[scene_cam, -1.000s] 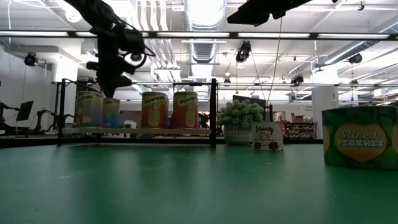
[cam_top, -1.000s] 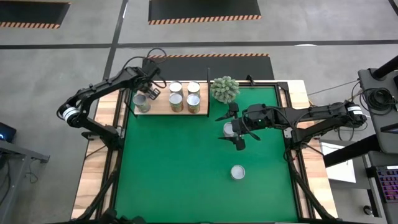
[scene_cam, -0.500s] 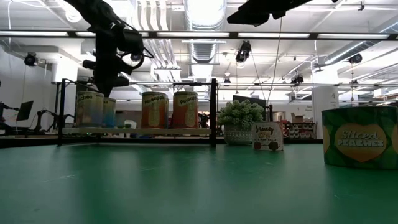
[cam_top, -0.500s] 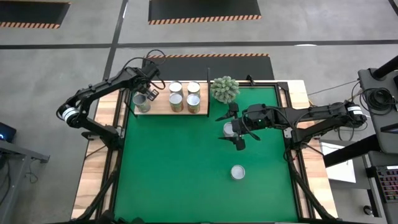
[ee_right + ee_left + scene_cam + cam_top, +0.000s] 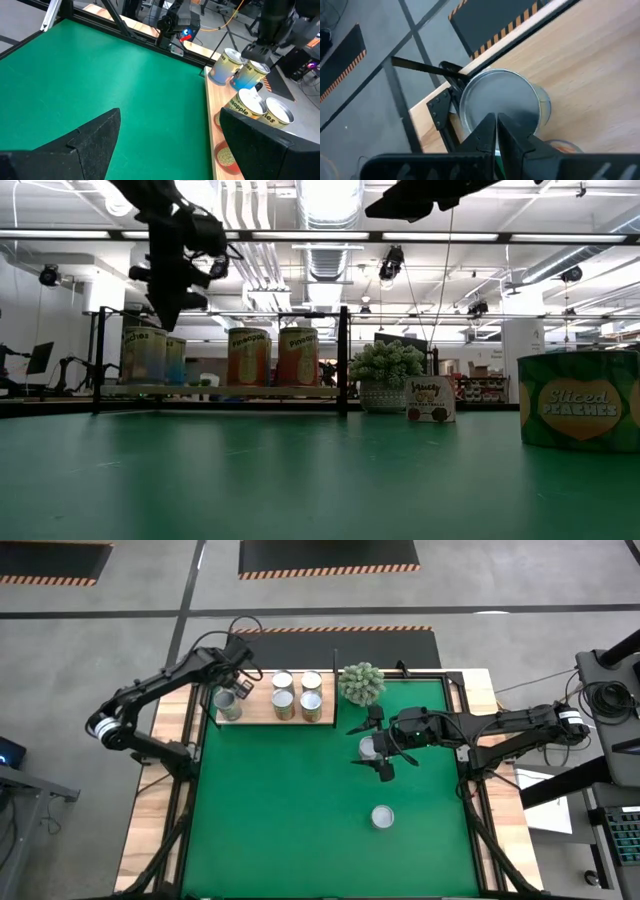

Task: Pick and place cans onto a shelf
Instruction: Put the canned spaghetti sauce on the shelf

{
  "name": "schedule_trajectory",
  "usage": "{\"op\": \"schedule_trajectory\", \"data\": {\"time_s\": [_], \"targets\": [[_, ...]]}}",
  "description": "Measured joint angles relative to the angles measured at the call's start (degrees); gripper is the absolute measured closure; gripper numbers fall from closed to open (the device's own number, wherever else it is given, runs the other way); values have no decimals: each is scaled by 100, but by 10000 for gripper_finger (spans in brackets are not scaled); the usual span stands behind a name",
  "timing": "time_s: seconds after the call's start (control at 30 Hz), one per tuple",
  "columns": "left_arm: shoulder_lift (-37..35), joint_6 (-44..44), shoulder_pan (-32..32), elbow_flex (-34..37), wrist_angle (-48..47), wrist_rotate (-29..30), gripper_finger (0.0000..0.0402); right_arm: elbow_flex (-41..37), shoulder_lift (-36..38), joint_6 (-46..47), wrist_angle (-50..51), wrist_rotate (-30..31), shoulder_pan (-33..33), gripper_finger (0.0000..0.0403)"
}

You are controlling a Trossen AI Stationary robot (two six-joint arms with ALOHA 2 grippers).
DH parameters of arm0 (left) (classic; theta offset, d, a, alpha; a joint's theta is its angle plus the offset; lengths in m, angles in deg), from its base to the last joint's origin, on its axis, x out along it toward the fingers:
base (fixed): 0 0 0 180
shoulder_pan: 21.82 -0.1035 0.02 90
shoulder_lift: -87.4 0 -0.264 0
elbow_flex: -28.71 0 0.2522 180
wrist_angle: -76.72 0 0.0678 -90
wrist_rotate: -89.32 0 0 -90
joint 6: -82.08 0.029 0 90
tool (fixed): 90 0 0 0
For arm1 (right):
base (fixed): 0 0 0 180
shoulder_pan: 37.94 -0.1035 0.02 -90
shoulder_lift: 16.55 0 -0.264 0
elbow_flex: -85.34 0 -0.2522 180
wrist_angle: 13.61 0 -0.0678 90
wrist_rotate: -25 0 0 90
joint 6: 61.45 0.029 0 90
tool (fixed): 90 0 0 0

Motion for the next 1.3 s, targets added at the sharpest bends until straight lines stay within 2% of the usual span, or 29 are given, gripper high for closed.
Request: {"op": "schedule_trajectory", "data": {"time_s": [0.07, 0.17, 0.23, 0.4, 0.53, 0.63, 0.83, 1.0, 1.1, 1.2, 1.3], "targets": [[-158, -100, 131, -2, 36, -68, 402, 0, 0, -2, 0, 9, 1, 75], [-525, -216, 557, 45, 320, -470, 402, 0, 0, -4, -1, 13, -1, 75], [-808, -254, 997, 142, 638, -705, 402, 0, 0, -4, -2, 44, 0, 75], [-1566, -303, 2369, 544, 1538, -761, 402, 0, 0, 66, -12, 253, -2, 75], [-2008, -354, 3396, 859, 1502, -343, 402, 0, 0, 244, -85, 293, 1, 75], [-2248, -697, 3855, 1091, 1205, 101, 402, 0, 0, 281, -177, 291, -2, 75], [-2555, -1324, 4031, 1603, 1146, 176, 402, 0, -2, 595, -288, 289, -2, 75], [-2718, -1324, 4031, 1779, 1230, 346, 402, 0, -24, 1553, -76, 286, -2, 75], [-2787, -1320, 4031, 1779, 1244, 439, 402, 0, -60, 2186, 590, 327, -2, 75], [-2830, -1321, 4031, 1779, 1262, 442, 402, 0, -125, 2889, 1698, 942, -6, 75], [-2834, -1347, 4029, 1779, 1286, 468, 402, 0, -322, 3532, 3214, 1498, 1, 75]]}}
